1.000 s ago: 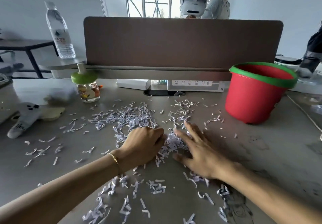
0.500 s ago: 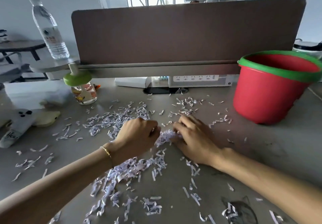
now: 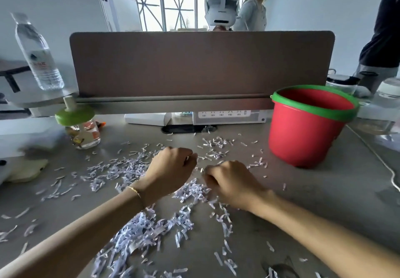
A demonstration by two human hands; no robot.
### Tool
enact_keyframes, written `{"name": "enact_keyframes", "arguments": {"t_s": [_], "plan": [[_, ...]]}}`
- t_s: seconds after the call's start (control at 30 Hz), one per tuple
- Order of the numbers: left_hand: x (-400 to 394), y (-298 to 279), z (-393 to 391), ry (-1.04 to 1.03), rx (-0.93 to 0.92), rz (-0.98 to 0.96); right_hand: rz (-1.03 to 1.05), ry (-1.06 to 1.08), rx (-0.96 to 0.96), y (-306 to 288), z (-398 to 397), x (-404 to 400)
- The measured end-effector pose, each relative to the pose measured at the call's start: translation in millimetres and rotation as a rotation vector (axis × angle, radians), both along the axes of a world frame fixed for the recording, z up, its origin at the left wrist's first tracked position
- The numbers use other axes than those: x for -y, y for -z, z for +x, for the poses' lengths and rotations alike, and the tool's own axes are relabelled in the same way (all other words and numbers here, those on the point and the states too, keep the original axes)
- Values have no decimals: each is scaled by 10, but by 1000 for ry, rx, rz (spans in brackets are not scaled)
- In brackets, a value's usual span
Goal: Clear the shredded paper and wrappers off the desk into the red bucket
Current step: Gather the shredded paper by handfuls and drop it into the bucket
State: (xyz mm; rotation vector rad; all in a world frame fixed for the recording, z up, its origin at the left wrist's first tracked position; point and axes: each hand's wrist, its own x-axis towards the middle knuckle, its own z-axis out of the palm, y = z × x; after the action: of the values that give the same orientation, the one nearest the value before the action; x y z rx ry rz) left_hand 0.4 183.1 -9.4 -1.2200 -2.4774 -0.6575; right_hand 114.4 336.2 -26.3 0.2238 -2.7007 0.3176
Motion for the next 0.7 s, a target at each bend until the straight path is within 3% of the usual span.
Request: {"name": "enact_keyframes", "arguments": {"t_s": [0.2, 0.53, 0.7], "plan": [[-374, -363, 30, 80, 59, 159, -153, 96, -203, -583, 3, -334], [-1447, -1342, 178, 212, 140, 355, -145, 291, -492, -1671, 70, -1233], [-1936, -1538, 289, 265, 167, 362, -184, 433, -474, -1877, 6, -1814]]}}
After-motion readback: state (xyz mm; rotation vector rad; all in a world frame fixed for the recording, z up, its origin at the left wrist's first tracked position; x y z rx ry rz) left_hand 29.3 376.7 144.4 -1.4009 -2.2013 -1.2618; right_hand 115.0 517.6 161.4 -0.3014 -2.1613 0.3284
